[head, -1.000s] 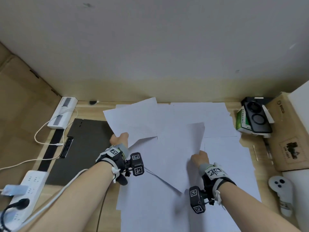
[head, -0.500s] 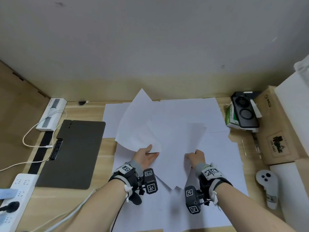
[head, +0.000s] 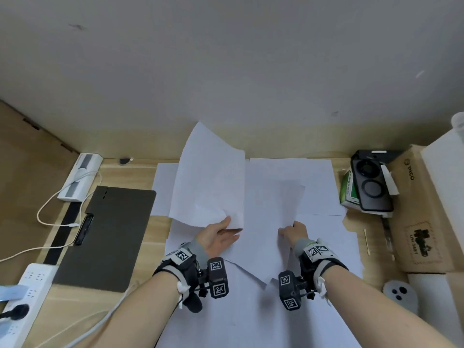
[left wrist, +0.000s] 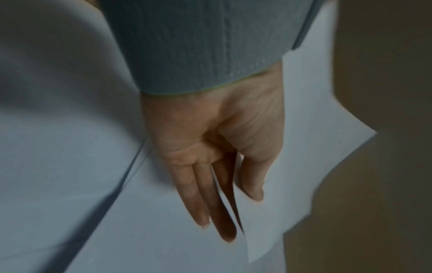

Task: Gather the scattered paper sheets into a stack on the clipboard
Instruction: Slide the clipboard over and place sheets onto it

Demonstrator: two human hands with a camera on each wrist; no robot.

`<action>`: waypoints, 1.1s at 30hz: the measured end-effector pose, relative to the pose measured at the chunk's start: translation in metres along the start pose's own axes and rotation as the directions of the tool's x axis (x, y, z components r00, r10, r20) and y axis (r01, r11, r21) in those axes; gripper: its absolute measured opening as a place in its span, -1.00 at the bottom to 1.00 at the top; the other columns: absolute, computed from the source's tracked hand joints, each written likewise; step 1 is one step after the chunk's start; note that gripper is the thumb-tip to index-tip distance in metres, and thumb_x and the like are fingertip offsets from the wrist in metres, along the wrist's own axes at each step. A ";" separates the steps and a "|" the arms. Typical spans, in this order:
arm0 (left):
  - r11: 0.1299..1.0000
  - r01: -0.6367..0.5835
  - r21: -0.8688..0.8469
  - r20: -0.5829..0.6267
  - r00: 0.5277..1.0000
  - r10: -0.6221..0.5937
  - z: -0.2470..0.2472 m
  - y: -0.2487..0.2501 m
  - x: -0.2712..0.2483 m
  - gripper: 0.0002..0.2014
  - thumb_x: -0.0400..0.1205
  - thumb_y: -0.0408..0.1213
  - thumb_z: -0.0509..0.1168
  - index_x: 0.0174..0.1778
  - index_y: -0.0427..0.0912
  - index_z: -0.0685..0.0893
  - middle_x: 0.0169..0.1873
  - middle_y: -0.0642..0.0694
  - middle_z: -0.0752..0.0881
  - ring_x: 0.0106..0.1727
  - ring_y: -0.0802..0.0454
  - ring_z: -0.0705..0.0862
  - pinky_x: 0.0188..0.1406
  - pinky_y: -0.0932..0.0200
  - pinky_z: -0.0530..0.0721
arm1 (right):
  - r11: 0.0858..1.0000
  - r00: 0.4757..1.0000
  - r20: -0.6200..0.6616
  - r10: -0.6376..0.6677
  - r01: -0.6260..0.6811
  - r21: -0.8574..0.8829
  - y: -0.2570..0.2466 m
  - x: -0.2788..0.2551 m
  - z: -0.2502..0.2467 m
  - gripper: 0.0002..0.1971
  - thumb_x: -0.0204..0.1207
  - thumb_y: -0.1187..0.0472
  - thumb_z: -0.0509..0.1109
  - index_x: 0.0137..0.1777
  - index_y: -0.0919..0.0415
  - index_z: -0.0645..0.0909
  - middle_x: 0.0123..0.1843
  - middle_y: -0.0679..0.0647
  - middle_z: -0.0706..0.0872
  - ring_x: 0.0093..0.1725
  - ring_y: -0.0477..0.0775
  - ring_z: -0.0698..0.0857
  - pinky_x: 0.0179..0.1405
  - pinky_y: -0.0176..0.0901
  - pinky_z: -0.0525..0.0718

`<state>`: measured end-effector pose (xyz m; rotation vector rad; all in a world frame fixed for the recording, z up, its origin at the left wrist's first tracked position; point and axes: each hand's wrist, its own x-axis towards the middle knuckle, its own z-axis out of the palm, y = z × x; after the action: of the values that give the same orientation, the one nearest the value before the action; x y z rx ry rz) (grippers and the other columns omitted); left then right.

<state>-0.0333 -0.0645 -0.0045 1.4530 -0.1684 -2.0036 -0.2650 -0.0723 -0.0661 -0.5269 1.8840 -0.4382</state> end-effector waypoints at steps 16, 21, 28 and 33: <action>0.476 0.393 0.787 0.010 0.763 -0.647 -0.017 -0.017 0.011 -0.36 0.40 0.29 0.40 0.03 -0.28 0.75 0.06 -0.26 0.80 0.01 -0.10 0.82 0.02 0.09 0.72 | 0.969 0.996 0.044 0.074 -0.083 0.233 -0.006 -0.005 0.021 -0.21 0.53 -0.14 0.42 0.60 0.35 0.31 0.35 0.22 0.56 0.33 0.28 0.57 0.17 0.03 0.54; 0.815 0.182 0.551 0.018 0.973 -0.229 -0.014 0.025 0.035 -0.65 0.57 -0.02 0.38 -0.07 -0.30 0.77 -0.12 -0.26 0.84 -0.16 -0.11 0.82 -0.22 0.13 0.76 | 0.994 0.999 -0.044 -0.026 0.031 0.105 -0.011 -0.004 0.030 -0.54 0.26 0.12 0.61 0.12 0.33 0.69 0.01 0.11 0.81 -0.04 0.15 0.77 0.10 0.05 0.74; 0.523 -0.033 0.852 -0.199 0.904 0.379 -0.032 0.073 0.091 -0.40 0.49 -0.26 0.34 0.48 -0.28 0.44 0.44 -0.23 0.49 0.39 -0.24 0.55 0.35 -0.12 0.58 | 0.997 0.998 -0.030 -0.058 0.056 -0.062 -0.020 0.007 0.038 -0.87 0.44 0.37 0.46 -0.04 0.34 0.65 0.02 0.26 0.77 0.05 0.29 0.74 0.13 0.11 0.73; 0.424 0.035 0.905 -0.171 0.942 0.288 -0.030 0.068 0.100 -0.39 0.49 -0.31 0.34 0.48 -0.38 0.41 0.38 -0.35 0.52 0.36 -0.26 0.58 0.28 -0.05 0.59 | 0.995 0.994 0.049 -0.101 0.101 -0.011 -0.028 0.004 0.047 -0.82 0.41 0.44 0.28 -0.04 0.44 0.64 -0.12 0.37 0.73 -0.24 0.14 0.64 -0.23 -0.10 0.59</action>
<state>0.0048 -0.1666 -0.0652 2.2735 -1.3828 -1.5025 -0.2179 -0.1000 -0.0714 -0.6386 1.8201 -0.4750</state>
